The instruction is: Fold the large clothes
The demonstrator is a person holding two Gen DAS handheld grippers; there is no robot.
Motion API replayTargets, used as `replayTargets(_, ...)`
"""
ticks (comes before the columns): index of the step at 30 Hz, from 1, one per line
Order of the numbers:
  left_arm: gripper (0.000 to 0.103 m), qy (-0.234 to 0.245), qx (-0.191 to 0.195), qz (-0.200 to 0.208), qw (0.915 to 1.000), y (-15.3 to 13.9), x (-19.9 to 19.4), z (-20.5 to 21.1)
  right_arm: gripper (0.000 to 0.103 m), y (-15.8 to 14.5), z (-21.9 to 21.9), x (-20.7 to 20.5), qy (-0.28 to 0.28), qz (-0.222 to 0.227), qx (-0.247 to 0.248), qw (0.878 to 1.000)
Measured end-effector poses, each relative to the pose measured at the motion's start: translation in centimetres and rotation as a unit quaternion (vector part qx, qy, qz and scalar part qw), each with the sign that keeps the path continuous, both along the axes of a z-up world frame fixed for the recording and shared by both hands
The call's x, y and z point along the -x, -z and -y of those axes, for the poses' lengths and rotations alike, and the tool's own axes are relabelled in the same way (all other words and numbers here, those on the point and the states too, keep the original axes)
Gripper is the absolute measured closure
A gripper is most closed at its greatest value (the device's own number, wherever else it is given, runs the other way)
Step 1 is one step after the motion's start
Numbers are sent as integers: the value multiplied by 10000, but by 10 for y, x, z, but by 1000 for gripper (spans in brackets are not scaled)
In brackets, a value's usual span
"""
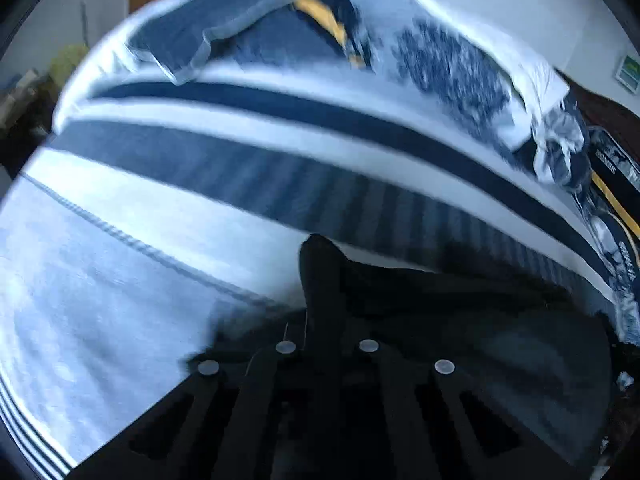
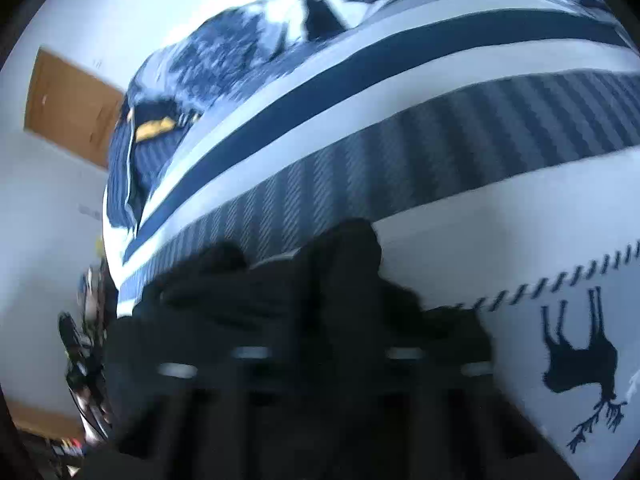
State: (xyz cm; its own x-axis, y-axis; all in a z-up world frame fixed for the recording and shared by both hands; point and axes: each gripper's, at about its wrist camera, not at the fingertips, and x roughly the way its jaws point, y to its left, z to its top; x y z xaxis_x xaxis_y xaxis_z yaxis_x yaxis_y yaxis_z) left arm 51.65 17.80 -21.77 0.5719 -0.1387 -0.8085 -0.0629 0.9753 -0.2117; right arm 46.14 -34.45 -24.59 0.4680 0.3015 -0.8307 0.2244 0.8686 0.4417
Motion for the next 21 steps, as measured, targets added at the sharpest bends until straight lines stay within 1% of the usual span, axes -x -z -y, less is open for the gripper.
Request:
replayTargets(1,99,-115,75,48,9999,1,2,-7,97,-4,-4,1,-13,42,197,9998)
replayTargets(2,99,-235,122,1,9996,7,0,-12,98,-7,-7,1,-10,108,244,9996)
replayTargets(3,99,-325,92,-137,9993,16,-4,-14,99,-5,-9,0,24,138,212,9997)
replayTargets(5,99,-331,-24,-303,9990,26,-11,-9,99,8,-14,-9,29,-62,553,9984)
replayTargets(6,96,-336,-45,-362,9988,27,-11,-8,99,17,-19,-12,-46,-160,693,9975)
replayTargets(7,94,-378,-19,-409,9984,23,-11,-10,98,22,-24,-14,-127,-220,751,9969)
replayTargets(8,94,-418,44,-412,9983,18,-10,-13,98,20,-26,-12,-150,-216,797,9965)
replayTargets(9,93,-453,165,-292,9984,6,-3,-19,98,11,-27,-5,-85,-158,889,9959)
replayTargets(10,76,-503,191,-132,9985,-5,4,-24,97,-2,-26,6,12,-29,959,9954)
replayTargets(11,60,-597,121,39,9981,-18,16,-32,93,-13,-26,13,53,62,984,9951)
replayTargets(12,23,-796,-92,189,9966,-31,33,-42,88,-29,-24,28,93,206,1033,9944)
replayTargets(13,10,-1000,-287,322,9940,-39,50,-51,64,-43,-22,47,140,385,1113,9929)
replayTargets(14,10,-1236,-513,503,9897,-47,76,-60,22,-55,-19,67,214,556,1197,9910)
replayTargets(15,10,-1272,-544,561,9888,-48,96,-66,11,-67,-15,94,358,791,1270,9881)
replayTargets(16,10,-1194,-458,584,9901,-45,116,-69,11,-75,-12,124,499,1022,1298,9850)
replayTargets(18,10,-1145,-311,501,9917,-30,160,-76,11,-76,-7,167,557,1150,1101,9857)
replayTargets(20,10,-1131,-244,439,9923,-12,198,-74,12,-62,2,210,817,1187,646,9875)
replayTargets(21,10,-1090,-131,409,9931,-4,210,-73,12,-45,5,230,902,1119,190,9894)
